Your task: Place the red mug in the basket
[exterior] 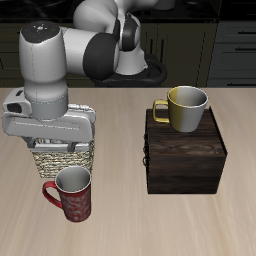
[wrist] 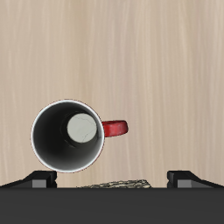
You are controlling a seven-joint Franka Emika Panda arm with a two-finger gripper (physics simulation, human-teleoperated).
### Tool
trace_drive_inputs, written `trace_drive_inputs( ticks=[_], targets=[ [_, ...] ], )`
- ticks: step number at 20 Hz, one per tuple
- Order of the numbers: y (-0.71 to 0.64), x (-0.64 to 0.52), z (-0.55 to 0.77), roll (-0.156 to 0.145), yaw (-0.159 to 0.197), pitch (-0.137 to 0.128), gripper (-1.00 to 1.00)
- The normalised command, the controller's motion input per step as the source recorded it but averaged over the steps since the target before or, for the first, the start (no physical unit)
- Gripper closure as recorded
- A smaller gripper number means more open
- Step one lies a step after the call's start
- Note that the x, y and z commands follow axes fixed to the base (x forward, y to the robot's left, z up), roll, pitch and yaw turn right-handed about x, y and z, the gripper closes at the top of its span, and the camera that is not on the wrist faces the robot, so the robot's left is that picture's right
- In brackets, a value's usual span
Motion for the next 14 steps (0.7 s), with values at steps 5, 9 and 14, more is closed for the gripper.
trace_drive_inputs(
  ticks=[5,9,14],
  targets=[
    [0.06,0.07,-0.19,0.008,-0.034,0.002,-1.00],
    [-0.02,0.10,-0.26,-0.003,-0.028,0.021,-1.00],
    [0.05,0.03,-0.37,-0.007,-0.013,0.027,-1.00]
  ],
)
